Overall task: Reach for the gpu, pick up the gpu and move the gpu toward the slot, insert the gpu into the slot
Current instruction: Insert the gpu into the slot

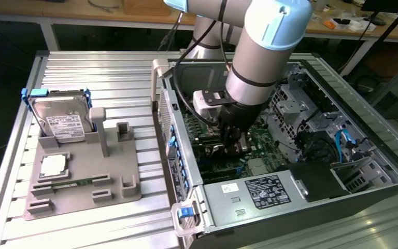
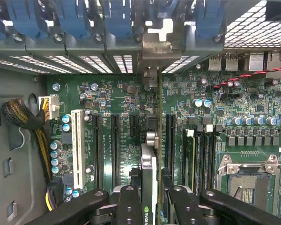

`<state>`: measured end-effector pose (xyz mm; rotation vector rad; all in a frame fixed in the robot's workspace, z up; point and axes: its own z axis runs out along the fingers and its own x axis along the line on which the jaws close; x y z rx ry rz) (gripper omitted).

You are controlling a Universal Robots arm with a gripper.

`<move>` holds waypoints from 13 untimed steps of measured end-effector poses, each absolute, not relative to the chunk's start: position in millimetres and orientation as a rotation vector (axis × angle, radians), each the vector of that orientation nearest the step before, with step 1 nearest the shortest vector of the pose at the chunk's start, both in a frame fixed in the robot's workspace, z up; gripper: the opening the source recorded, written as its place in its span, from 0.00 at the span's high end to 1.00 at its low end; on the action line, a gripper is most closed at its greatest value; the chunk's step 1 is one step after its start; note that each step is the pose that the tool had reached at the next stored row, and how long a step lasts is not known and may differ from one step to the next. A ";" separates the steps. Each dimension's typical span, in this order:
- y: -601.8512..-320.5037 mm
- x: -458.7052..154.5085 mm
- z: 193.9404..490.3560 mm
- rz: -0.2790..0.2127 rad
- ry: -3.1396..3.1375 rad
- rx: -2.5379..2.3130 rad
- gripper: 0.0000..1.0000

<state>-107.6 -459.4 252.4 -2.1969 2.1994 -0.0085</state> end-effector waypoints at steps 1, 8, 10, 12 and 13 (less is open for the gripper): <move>-459.4 -107.6 252.4 -0.009 2.199 -2.197 0.73; -459.3 -107.5 257.1 -0.010 2.198 -2.196 0.73; -459.3 -107.6 259.5 -0.011 2.198 -2.196 0.73; -459.3 -107.5 259.4 -0.012 2.198 -2.195 0.73; -459.3 -107.5 259.4 -0.012 2.198 -2.195 0.73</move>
